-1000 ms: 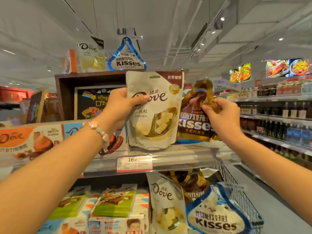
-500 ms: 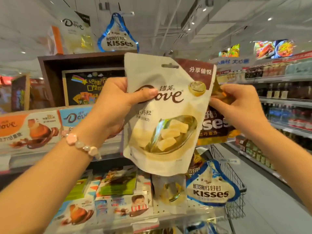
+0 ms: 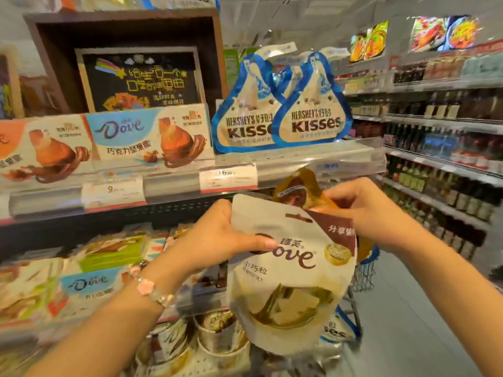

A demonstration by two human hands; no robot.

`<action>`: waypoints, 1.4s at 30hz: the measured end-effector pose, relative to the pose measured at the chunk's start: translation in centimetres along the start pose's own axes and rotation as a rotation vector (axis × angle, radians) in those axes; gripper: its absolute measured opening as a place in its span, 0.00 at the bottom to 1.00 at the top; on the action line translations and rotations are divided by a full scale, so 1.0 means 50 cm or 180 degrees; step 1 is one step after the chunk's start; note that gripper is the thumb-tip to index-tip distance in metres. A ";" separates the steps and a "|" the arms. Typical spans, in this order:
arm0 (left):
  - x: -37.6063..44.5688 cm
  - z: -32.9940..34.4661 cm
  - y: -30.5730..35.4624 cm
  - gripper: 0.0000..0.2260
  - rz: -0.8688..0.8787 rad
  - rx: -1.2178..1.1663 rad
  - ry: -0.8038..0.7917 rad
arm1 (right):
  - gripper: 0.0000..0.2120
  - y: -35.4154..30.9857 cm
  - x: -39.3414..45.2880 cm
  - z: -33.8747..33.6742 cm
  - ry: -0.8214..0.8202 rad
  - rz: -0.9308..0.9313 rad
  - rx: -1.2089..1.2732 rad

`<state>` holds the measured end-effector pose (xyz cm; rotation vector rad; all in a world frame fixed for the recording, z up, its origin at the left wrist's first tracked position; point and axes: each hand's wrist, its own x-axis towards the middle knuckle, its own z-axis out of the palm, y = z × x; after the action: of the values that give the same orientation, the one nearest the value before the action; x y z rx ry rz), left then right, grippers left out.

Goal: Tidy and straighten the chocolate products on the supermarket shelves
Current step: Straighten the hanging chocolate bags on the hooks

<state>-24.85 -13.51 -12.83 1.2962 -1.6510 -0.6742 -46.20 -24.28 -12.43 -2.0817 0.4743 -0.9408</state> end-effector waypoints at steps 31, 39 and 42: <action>-0.087 0.035 -0.113 0.15 -0.0521 0.0406 0.1459 | 0.04 0.283 0.041 0.174 0.0616 0.1096 -0.0254; -0.106 0.038 -0.110 0.11 -0.0839 0.0411 0.1539 | 0.11 0.290 0.040 0.174 0.0771 0.1161 -0.0551; -0.107 0.040 -0.114 0.11 -0.0881 0.0382 0.1573 | 0.14 0.289 0.034 0.171 0.0902 0.1299 -0.0650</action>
<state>-23.81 -10.37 -20.22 1.6424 -1.1351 -0.3722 -38.86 -29.91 -26.52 -1.9239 1.1372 -0.9714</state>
